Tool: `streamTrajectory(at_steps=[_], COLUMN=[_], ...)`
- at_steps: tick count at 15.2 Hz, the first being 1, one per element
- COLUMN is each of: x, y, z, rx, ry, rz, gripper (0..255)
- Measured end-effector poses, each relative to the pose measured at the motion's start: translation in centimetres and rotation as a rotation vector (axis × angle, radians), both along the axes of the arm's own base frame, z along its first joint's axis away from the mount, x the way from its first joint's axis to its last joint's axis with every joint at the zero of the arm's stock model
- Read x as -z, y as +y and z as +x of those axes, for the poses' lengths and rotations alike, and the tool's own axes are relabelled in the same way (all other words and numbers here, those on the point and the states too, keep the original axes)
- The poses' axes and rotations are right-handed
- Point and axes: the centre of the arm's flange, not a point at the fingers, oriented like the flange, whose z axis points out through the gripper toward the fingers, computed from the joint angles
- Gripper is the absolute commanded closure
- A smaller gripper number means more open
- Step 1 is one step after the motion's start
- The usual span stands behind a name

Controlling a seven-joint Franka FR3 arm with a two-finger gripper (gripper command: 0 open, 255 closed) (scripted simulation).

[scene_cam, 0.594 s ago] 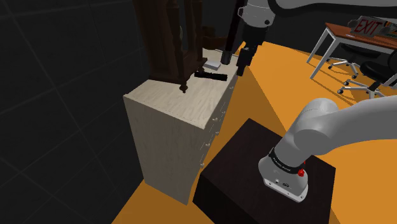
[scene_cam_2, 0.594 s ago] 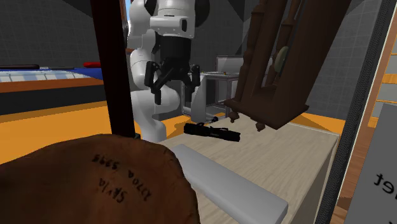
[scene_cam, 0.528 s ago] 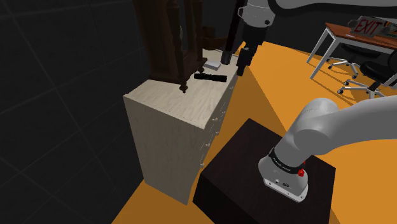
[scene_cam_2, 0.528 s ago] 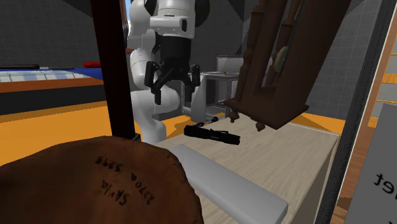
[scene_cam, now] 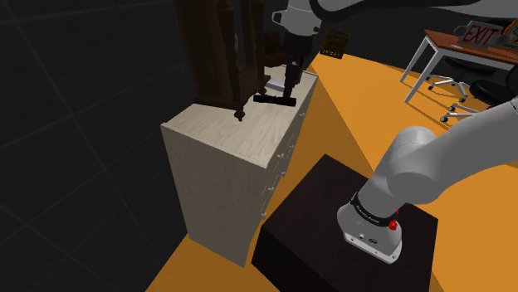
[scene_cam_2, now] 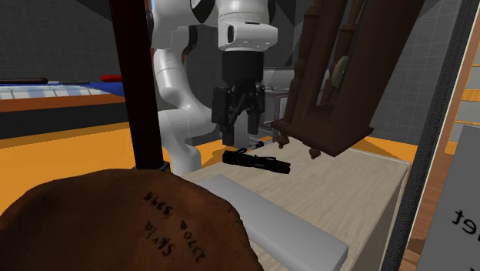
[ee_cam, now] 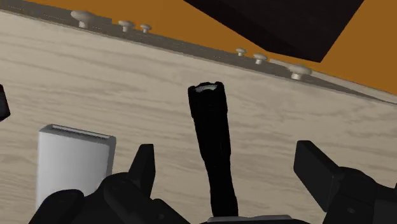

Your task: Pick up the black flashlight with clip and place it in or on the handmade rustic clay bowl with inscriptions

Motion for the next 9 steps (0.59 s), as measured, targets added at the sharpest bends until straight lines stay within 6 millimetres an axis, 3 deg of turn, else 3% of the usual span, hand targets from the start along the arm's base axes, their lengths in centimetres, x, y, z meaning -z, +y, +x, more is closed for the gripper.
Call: streamTrajectory(at_steps=[3,9], x=[0.5,3.6], y=[1.1,1.2], z=[2.6,2.6], rx=[-0.107,-0.127], ry=[-0.002,-0.003], rz=[0.017,0.020], gripper=[0,0])
